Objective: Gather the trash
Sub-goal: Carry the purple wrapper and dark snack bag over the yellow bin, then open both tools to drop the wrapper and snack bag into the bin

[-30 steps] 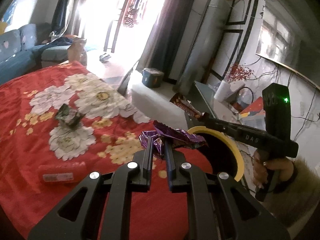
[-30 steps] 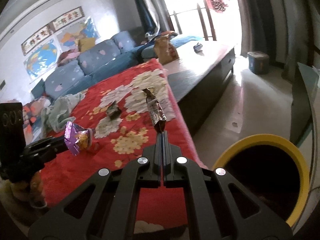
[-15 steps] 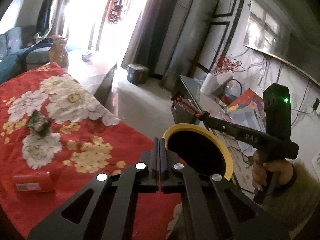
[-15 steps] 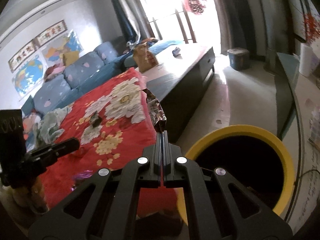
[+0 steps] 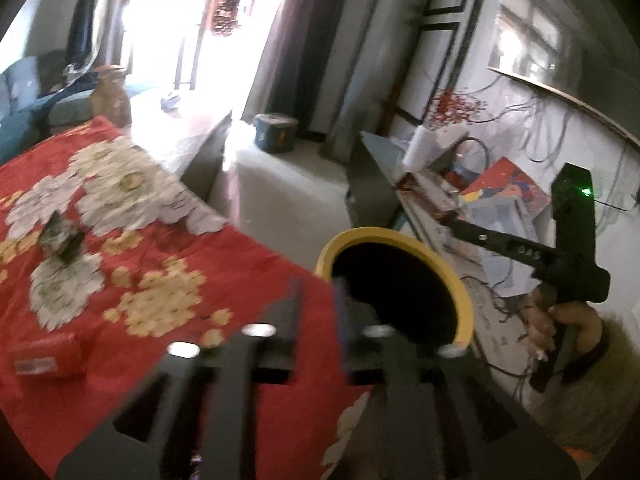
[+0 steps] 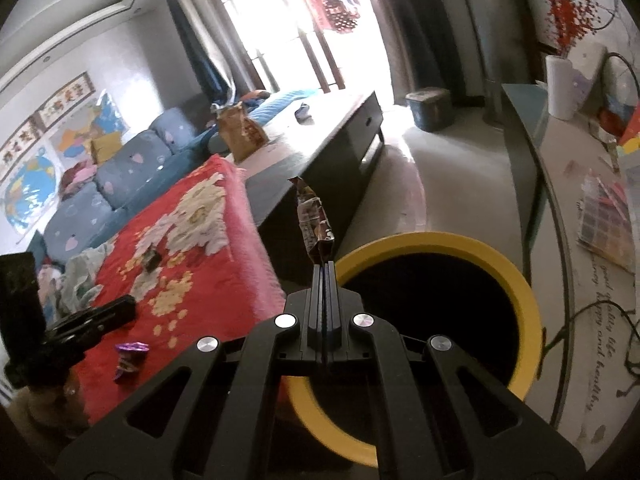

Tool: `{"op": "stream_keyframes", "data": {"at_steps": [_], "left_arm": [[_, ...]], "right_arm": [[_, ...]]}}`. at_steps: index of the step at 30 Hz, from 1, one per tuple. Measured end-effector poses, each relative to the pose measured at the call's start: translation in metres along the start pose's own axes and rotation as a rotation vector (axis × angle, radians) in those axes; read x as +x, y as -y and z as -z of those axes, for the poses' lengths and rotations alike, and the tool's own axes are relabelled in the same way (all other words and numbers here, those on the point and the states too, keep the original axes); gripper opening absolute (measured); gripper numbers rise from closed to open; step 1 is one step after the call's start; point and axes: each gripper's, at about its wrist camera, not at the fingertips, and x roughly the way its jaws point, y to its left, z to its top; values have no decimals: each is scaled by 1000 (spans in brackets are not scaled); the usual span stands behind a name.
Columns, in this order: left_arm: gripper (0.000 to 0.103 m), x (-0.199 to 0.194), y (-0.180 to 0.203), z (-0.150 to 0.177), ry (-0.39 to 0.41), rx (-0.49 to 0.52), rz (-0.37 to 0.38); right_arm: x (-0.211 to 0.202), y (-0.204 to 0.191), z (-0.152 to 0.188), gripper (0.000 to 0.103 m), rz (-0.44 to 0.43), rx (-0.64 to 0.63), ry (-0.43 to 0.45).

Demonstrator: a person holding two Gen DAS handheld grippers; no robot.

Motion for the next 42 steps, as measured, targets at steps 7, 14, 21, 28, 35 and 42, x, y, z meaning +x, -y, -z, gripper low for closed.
{"op": "stream_keyframes", "data": {"at_steps": [7,14,21,28,35,42], "left_arm": [[63,-21,-30,16,11,-43,-126],[64,-18,-57,38,-59,-87,-222],[64,-10,-69,59,-125,-120,-272],[24,1,-61,68,-155,-85,-279],[20,25,-31,52,-165,-64,-161],[20,57,16,28,-155,0,-46]], "right_arm": [[1,20,8,0,59,17,-14],[6,36,21,0,94,38,-42],[13,42,33,0,97,55,-70],[16,43,35,0,91,69,-77],[16,48,34,0,110,77,-75],[18,61,35,0,157,105,-99]]}}
